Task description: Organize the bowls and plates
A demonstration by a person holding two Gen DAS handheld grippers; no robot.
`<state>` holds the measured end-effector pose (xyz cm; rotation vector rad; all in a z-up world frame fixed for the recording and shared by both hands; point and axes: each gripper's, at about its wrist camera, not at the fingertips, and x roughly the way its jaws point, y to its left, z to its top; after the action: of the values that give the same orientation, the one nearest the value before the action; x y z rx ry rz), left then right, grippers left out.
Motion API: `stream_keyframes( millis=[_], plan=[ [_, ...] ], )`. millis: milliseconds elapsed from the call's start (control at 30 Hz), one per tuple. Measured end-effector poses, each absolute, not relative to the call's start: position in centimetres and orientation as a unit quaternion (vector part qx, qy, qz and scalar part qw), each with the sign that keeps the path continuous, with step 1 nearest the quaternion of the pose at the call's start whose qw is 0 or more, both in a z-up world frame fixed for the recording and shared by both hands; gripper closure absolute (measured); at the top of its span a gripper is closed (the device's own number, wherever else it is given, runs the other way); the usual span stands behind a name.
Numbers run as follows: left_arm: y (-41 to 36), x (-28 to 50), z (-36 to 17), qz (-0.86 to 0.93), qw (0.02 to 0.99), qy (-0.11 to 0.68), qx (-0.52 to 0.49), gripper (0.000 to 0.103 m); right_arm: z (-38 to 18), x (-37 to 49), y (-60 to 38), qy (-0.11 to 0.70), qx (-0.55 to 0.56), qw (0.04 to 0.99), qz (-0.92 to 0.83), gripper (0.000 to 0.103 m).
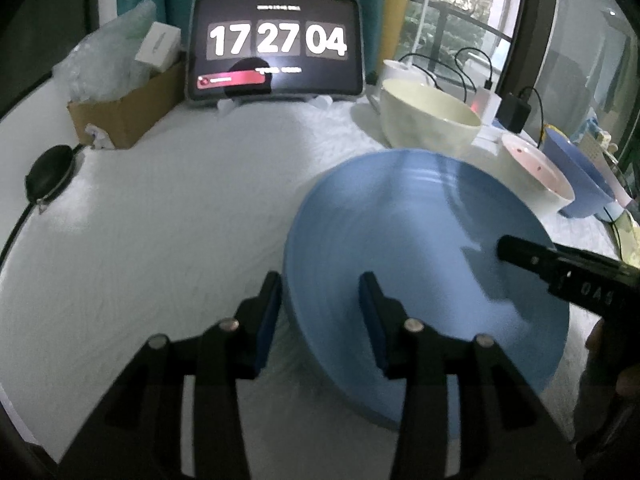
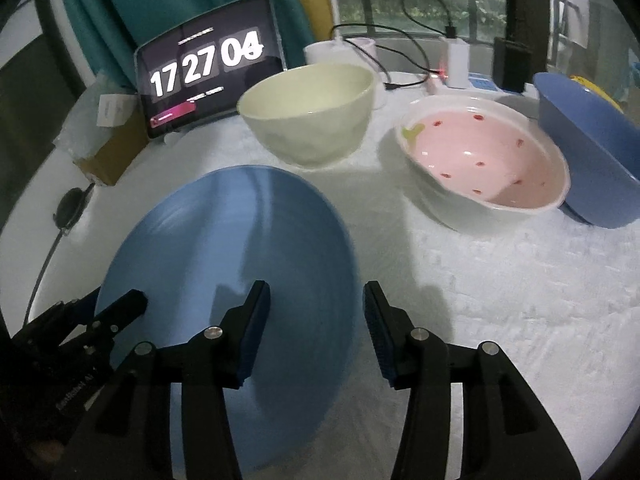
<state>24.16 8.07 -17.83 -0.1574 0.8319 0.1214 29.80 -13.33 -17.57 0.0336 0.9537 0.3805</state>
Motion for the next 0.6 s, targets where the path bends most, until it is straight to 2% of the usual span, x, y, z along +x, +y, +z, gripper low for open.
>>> stream_keyframes(
  millis=[300, 600],
  plan=[
    [7.4, 22.0, -15.1, 0.08, 0.925, 0.361, -0.082, 0.057, -16.3, 28.4, -17.5, 0.448, 0.041, 0.878, 0.167, 0.051],
    [2.8, 21.2, -12.6, 0.04, 0.939, 0.338, -0.058, 0.057, -14.3, 26.2, -19.8, 0.425, 0.05, 0.886, 0.175, 0.051]
  ],
)
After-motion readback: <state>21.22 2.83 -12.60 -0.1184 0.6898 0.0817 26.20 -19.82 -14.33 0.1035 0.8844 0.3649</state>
